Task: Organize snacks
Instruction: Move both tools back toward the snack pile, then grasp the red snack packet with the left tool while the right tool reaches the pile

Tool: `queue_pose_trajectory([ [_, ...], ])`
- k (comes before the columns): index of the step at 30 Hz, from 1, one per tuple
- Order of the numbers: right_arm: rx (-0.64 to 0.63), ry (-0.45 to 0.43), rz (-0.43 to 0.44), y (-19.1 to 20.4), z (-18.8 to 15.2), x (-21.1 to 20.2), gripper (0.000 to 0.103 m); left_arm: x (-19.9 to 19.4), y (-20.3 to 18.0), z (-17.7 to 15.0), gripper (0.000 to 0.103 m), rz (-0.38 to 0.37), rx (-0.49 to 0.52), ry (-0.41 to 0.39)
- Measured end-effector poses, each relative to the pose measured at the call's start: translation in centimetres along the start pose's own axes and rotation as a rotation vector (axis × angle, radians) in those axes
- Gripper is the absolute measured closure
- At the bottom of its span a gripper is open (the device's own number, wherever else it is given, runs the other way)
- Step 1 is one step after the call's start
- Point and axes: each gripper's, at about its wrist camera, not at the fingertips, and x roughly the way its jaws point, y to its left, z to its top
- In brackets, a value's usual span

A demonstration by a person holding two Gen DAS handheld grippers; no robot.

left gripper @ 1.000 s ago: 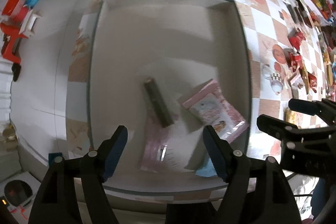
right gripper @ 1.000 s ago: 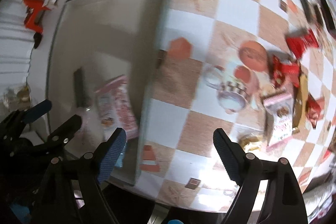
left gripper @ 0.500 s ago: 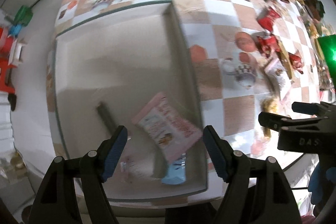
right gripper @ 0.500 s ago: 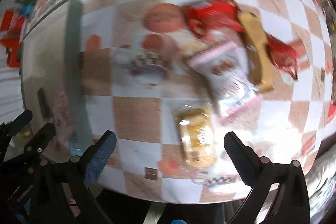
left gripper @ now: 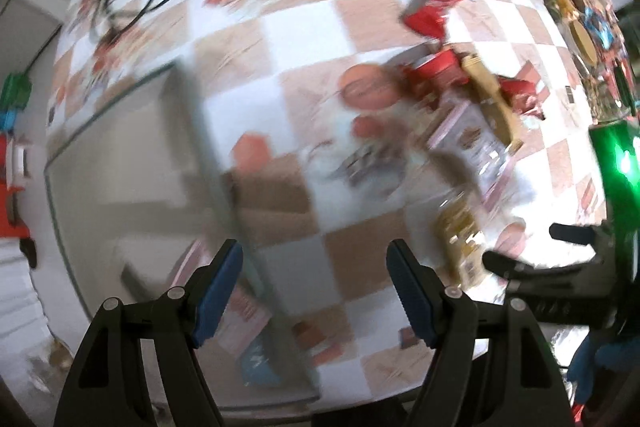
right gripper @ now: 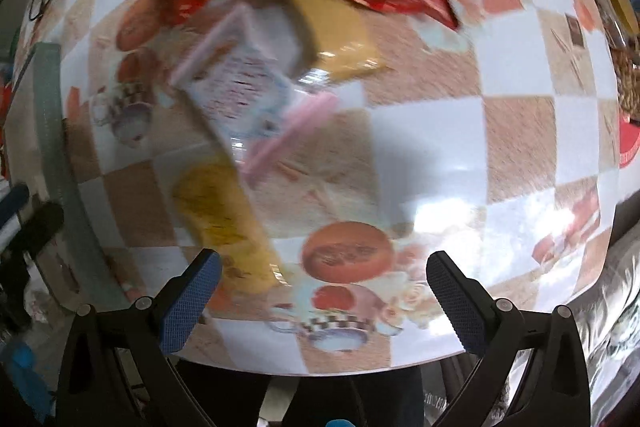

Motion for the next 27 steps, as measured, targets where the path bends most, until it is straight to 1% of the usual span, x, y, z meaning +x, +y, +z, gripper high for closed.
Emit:
queue_pose_trajectory([
  [3, 0.014, 0.011, -0.001, -2.7, -0.6, 0.7, 0.0, 0.1, -2.5, 2.6, 0.025, 0.0, 0.056, -0.013],
  [4, 0.019, 0.016, 0.0, -3.4, -0.9, 0.9, 0.0, 0.1, -3.7, 3.9, 0.025, 0.006, 0.08, -0.023],
  [5, 0.025, 0.021, 0.002, -5.1, -1.3, 1.2, 0.0, 0.1, -4.5, 4.6, 0.025, 0.011, 0.095, -0.03],
  [8, 0.036, 0.033, 0.002, -7.4, -2.4, 1.8, 0.0, 0.7, -6.9, 7.9, 0.025, 0.044, 0.137, -0.054],
  [11, 0.035, 0.032, -0.006, -10.2, -4.1, 2.0, 0.0, 2.0, -8.8, 11.2, 0.025, 0.052, 0.161, -0.049],
  [13, 0.04, 0.028, -0.01, -12.1, -5.0, 2.1, 0.0, 3.1, -9.9, 12.3, 0.025, 0.056, 0.178, -0.045],
  [15, 0.053, 0.026, -0.008, -13.4, -6.0, 2.2, 0.0, 4.1, -10.8, 13.5, 0.025, 0.078, 0.193, -0.034],
  [16, 0.061, 0.026, -0.006, -14.3, -6.5, 2.2, 0.0, 5.1, -11.6, 14.6, 0.025, 0.089, 0.19, -0.02],
  [19, 0.084, 0.029, 0.002, -17.7, -6.0, 1.9, 0.0, 6.2, -12.1, 15.9, 0.025, 0.071, 0.165, 0.005],
  [20, 0.093, 0.032, 0.004, -17.1, -5.2, 1.8, 0.0, 6.5, -12.0, 16.2, 0.025, 0.07, 0.162, 0.007],
  [22, 0.101, 0.037, 0.003, -18.4, -5.6, 2.0, 0.0, 6.9, -12.4, 16.8, 0.026, 0.08, 0.164, 0.007],
  [23, 0.104, 0.04, 0.001, -19.1, -5.9, 2.1, 0.0, 7.1, -12.5, 16.9, 0.033, 0.089, 0.164, 0.012],
  [24, 0.105, 0.042, 0.0, -19.6, -5.8, 2.0, 0.0, 7.3, -12.5, 17.0, 0.037, 0.086, 0.159, 0.019],
  [25, 0.104, 0.044, 0.001, -19.8, -6.0, 2.2, 0.0, 7.5, -12.6, 16.8, 0.05, 0.048, 0.138, 0.013],
  [26, 0.102, 0.044, 0.001, -20.1, -6.2, 2.1, 0.0, 7.6, -11.5, 16.6, 0.063, 0.019, 0.125, 0.016],
  [27, 0.099, 0.043, 0.0, -20.4, -6.3, 2.1, 0.0, 7.6, -11.3, 16.7, 0.068, 0.011, 0.117, 0.015],
])
